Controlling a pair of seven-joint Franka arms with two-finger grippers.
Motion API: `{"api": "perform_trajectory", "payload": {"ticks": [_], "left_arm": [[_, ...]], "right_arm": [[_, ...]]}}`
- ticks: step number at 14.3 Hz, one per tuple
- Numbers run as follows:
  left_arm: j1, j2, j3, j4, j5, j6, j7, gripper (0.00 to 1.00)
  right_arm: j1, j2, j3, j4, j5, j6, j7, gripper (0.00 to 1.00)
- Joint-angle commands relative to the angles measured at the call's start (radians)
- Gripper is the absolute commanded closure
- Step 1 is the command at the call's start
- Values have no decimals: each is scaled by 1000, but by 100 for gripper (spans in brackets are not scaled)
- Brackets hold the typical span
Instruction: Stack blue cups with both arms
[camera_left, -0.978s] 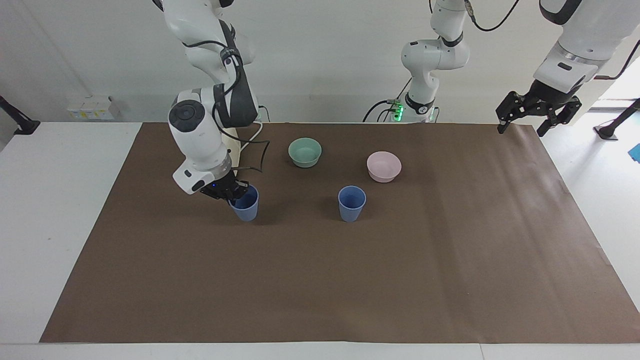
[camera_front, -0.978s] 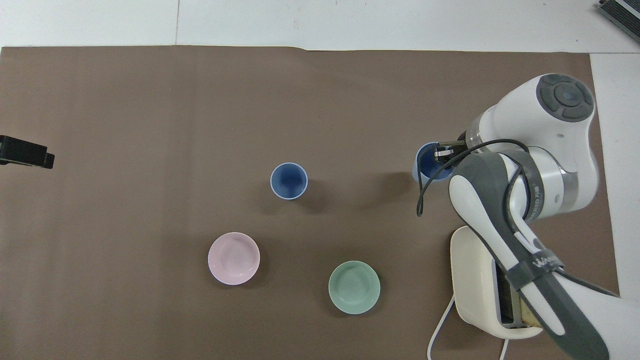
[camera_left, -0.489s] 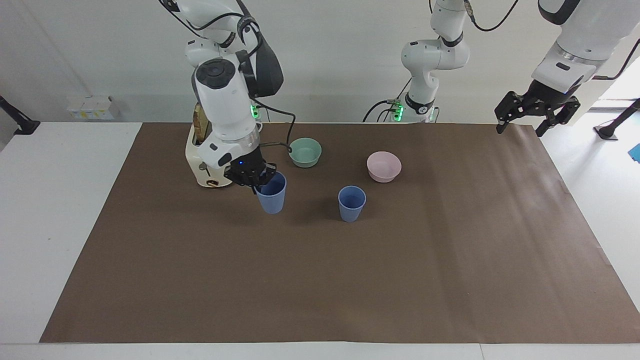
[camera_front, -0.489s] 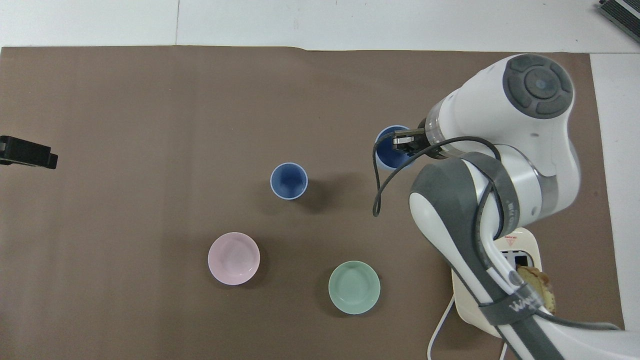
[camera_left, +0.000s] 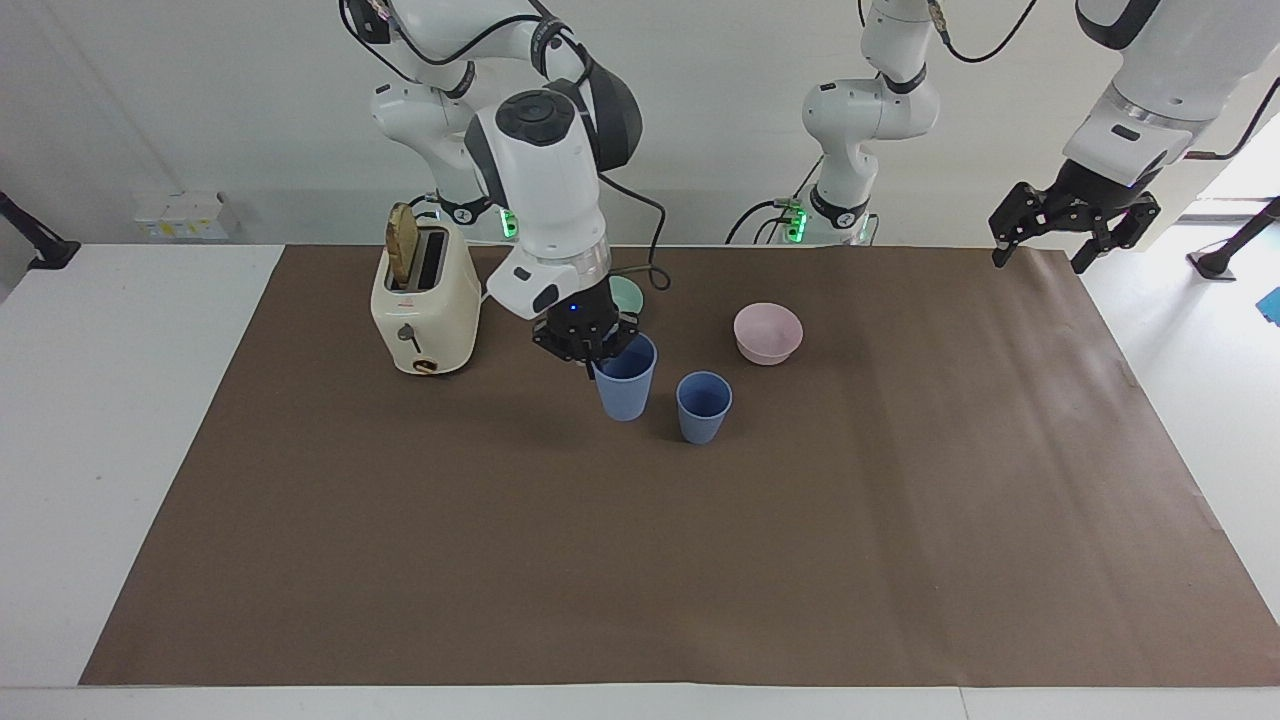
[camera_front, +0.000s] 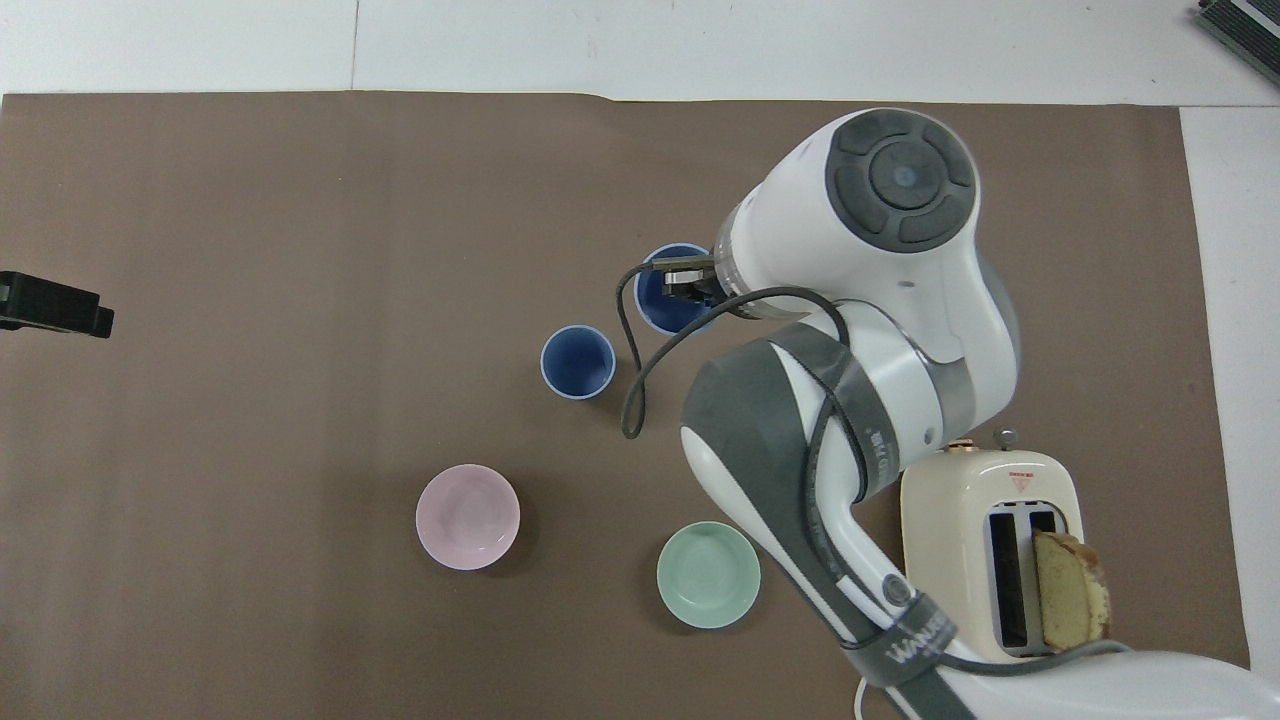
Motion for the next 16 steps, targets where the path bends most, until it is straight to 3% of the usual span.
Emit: {"api": "perform_trajectory", "payload": {"ticks": [1,7,16], "left_arm": [[5,-16,-4,-8,4,-13,-3,0],[7,-16,-5,-8,5,-13,-3,0],[7,-16,-4,-8,4,-13,-3,0]], "right_arm": [[51,77,3,119,-15,-52,74,100],[143,132,3,124,-18,-62,119,100],[143,161,3,111,-40,-41,123,100]]}}
